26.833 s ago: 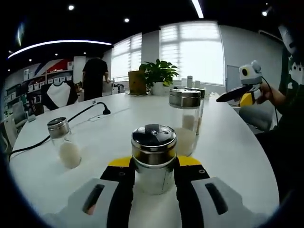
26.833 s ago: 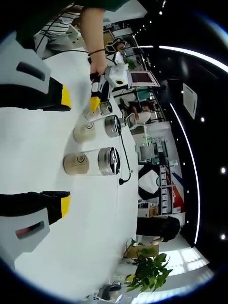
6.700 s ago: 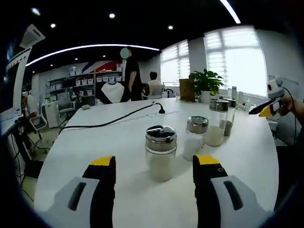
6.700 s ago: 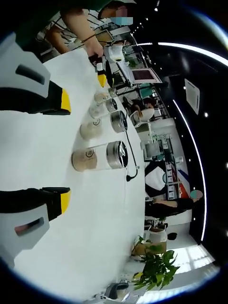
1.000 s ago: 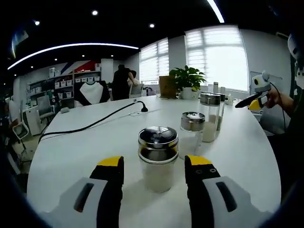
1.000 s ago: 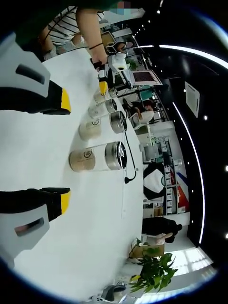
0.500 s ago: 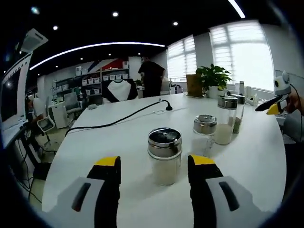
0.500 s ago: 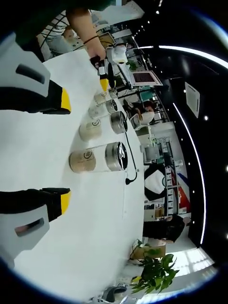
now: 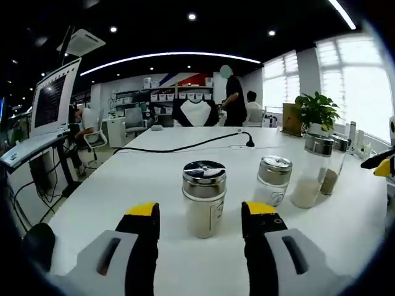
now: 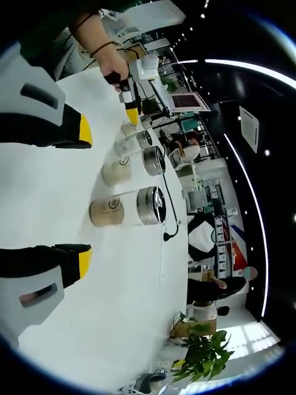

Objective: Rotate the seasoning bottle until the label or dispensing opening points toward the visible target arrow and the bottle remains upright within the marked orientation range

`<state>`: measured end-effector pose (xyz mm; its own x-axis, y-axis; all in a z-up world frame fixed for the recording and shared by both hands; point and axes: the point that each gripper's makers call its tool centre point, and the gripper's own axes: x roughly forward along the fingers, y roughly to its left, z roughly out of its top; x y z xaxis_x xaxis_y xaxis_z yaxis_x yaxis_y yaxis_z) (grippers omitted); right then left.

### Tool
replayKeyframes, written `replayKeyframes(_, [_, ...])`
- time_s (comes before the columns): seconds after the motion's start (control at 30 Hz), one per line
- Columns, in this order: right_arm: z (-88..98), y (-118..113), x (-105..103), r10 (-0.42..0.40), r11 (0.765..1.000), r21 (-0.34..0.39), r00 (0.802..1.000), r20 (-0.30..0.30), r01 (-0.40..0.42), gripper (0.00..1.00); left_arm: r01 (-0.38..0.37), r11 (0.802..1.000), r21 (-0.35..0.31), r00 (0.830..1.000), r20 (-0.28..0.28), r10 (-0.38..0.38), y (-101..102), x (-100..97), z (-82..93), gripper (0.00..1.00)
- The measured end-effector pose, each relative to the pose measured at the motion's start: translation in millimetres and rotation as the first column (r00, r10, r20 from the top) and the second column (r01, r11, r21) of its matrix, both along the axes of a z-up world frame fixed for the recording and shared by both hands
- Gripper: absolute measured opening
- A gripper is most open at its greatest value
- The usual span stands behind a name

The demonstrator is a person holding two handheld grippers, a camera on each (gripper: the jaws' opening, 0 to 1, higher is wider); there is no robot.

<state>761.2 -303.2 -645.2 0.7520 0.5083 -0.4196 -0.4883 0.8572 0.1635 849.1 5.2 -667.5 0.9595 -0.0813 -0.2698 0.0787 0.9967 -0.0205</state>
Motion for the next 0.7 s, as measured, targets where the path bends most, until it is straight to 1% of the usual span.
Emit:
replayKeyframes(0.1, [-1.0,-3.4,-0.9,-0.011,1.000,0.001,1.000,-0.003,0.011,0.63,-0.080,0.996,-0.024,0.997,-0.012,0.080,0.9,3.7,-4.7,0.54])
replayKeyframes(0.13, [-1.3,-5.1,-1.6,-0.016,1.000,0.000,1.000,-0.004,0.016,0.63,-0.098,0.995,-0.011,0.995,-0.017,0.098,0.4,5.9,-7.1,0.53])
replayKeyframes(0.17, [-1.4,-6.0,-2.0,-0.020,1.000,0.000,1.000,-0.004,0.020,0.63,-0.100,0.995,0.003,0.995,-0.016,0.100,-0.6,7.6,-8.1,0.52])
replayKeyframes(0.23, [-0.8,-7.5,-3.4,-0.023,1.000,0.003,1.000,-0.003,0.023,0.63,-0.106,0.994,-0.038,0.994,-0.025,0.105,-7.3,10.3,-8.5,0.52])
replayKeyframes(0.27, [-0.5,-8.2,-3.8,-0.024,1.000,0.003,1.000,0.000,0.024,0.63,-0.108,0.993,-0.051,0.994,-0.007,0.107,-10.5,12.7,-5.3,0.51])
replayKeyframes(0.33, [-2.0,-9.6,-3.7,-0.028,1.000,0.004,1.000,-0.006,0.028,0.63,-0.118,0.993,-0.003,0.993,-0.001,0.118,-10.6,15.0,-4.9,0.51])
replayKeyframes(0.37, [-2.7,-10.8,-3.6,-0.031,1.000,0.004,1.000,-0.007,0.031,0.63,-0.124,0.992,0.028,0.992,-0.012,0.125,-10.1,16.2,-5.9,0.51])
replayKeyframes(0.4, [-2.6,-11.6,-3.7,-0.033,0.999,0.006,0.999,-0.006,0.033,0.63,-0.122,0.992,0.034,0.992,-0.009,0.122,-10.6,17.9,-5.3,0.50])
replayKeyframes(0.47, [-2.5,-13.4,-3.8,-0.038,0.999,0.009,0.999,-0.005,0.039,0.63,-0.123,0.992,0.028,0.992,-0.006,0.124,-9.4,20.4,-4.5,0.47])
replayKeyframes(0.57, [-5.0,-15.5,-4.1,-0.045,0.999,0.008,0.999,-0.010,0.045,0.62,-0.148,0.989,0.019,0.989,-0.023,0.148,-3.9,24.2,-7.5,0.43])
replayKeyframes(0.6, [-5.4,-15.9,-4.0,-0.046,0.999,0.009,0.999,-0.010,0.046,0.63,-0.145,0.989,-0.017,0.989,-0.034,0.144,-5.8,24.7,-8.9,0.42])
replayKeyframes(0.63, [-5.8,-16.0,-3.9,-0.048,0.999,0.012,0.999,-0.011,0.048,0.63,-0.146,0.988,-0.045,0.989,-0.029,0.144,-6.3,25.6,-8.3,0.41])
replayKeyframes(0.7, [-6.5,-16.1,-4.0,-0.048,0.999,0.013,0.999,-0.012,0.049,0.63,-0.167,0.986,0.001,0.986,-0.022,0.167,-0.3,23.9,-7.4,0.36])
